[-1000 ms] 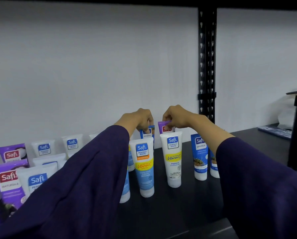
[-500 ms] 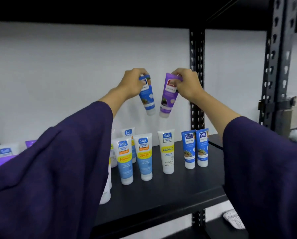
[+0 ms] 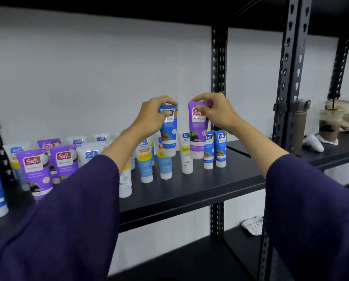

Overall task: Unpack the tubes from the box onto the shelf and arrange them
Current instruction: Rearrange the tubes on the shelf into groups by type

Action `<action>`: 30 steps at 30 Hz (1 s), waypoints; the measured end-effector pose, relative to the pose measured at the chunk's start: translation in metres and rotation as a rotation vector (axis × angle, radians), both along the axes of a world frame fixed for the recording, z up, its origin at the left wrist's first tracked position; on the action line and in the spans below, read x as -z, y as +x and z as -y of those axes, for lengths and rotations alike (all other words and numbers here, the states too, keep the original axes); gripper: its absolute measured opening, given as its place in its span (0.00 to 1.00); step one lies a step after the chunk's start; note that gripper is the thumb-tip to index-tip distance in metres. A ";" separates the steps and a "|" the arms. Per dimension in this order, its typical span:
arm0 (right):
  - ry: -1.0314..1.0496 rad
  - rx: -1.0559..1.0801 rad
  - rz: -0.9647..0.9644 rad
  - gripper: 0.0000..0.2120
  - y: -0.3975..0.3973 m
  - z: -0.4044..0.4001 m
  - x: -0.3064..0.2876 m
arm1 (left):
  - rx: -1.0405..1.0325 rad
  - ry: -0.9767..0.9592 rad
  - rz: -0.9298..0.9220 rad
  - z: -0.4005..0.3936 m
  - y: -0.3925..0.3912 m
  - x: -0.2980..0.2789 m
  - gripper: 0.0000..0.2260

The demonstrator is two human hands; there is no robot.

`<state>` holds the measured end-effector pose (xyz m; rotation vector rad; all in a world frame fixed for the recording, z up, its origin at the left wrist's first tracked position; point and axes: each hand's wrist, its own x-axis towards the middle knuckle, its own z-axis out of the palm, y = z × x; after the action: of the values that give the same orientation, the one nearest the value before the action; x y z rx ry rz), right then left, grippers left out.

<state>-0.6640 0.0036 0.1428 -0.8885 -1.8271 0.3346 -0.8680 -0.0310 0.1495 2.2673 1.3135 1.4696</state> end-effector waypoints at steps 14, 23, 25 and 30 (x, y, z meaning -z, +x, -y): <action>-0.121 -0.109 -0.081 0.10 -0.006 -0.012 0.085 | -0.069 -0.037 0.134 -0.010 0.008 0.113 0.14; -0.287 -0.157 -0.367 0.34 -0.011 -0.005 0.127 | -0.005 -0.118 0.404 -0.004 0.013 0.157 0.35; -0.312 -0.135 -0.342 0.32 -0.011 -0.006 0.143 | -0.032 -0.152 0.408 -0.002 0.013 0.162 0.36; -0.346 -0.144 -0.249 0.29 -0.015 -0.006 0.166 | -0.088 -0.250 0.265 -0.003 0.012 0.171 0.31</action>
<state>-0.6790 0.0096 -0.0235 -0.9037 -1.6289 0.8351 -0.8562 -0.0282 -0.0215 1.8140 1.4365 1.4762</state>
